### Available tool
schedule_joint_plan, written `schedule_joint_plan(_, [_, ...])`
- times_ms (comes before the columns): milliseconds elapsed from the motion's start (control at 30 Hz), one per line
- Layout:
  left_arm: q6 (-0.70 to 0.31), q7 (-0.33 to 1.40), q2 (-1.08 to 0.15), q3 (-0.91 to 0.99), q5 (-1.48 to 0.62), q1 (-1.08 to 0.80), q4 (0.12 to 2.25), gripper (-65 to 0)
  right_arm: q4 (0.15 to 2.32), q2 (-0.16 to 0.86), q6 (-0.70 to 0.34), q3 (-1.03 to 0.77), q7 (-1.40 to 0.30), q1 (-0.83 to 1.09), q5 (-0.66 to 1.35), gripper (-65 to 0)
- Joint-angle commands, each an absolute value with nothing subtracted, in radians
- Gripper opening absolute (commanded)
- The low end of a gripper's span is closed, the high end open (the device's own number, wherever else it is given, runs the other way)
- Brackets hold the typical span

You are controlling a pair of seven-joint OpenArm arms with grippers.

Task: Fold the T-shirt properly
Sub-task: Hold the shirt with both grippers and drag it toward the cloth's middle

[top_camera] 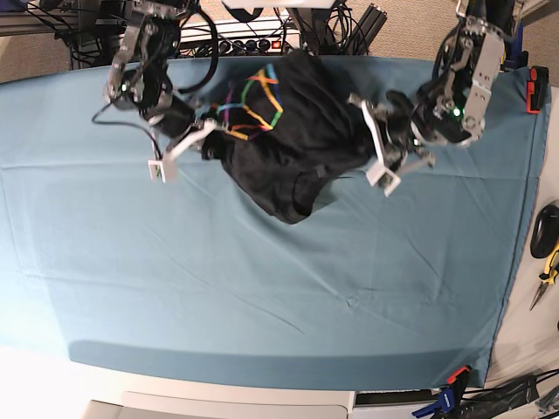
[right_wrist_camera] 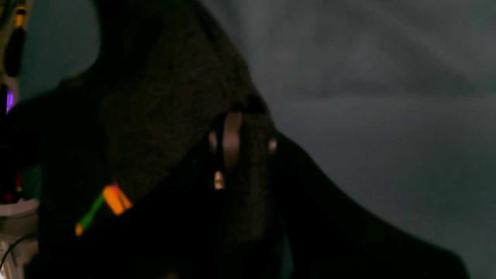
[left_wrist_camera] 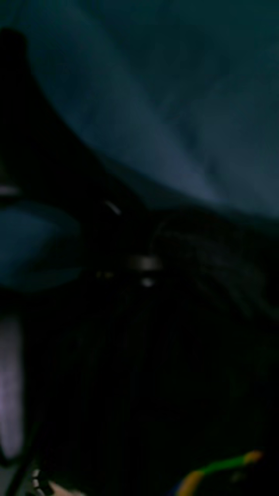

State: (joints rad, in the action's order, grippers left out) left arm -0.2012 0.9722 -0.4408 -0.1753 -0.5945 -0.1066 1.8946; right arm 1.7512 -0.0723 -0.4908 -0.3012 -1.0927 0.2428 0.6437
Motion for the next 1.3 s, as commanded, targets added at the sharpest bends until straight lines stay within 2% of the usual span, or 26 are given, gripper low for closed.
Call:
schedule_joint_plan(0, [-0.198,0.949,-0.449,-0.168,-0.597,-0.083,1.908,-65.0,1.764,-0.072,-0.490,-0.301,-1.119,0.252,0.634,-65.0])
schedule_joint_plan(300, [-0.198,0.941,-0.448,-0.196,-0.598,-0.001,1.849,-65.0,1.768,-0.141,-0.503,-0.298,-1.124,0.286,0.697,-65.0])
schedule_joint_plan(700, [-0.199,0.942,-0.434,-0.348,-0.593,0.204,1.631,-65.0,1.768,-0.141,-0.501,-0.192,-1.124,0.327,0.667,-65.0])
schedule_joint_plan(1267, [-0.199,0.960,-0.429,-0.351,-0.606,0.227,1.618,-65.0,1.768,-0.141,-0.493,-0.400,-1.061,0.313,0.659,-65.0])
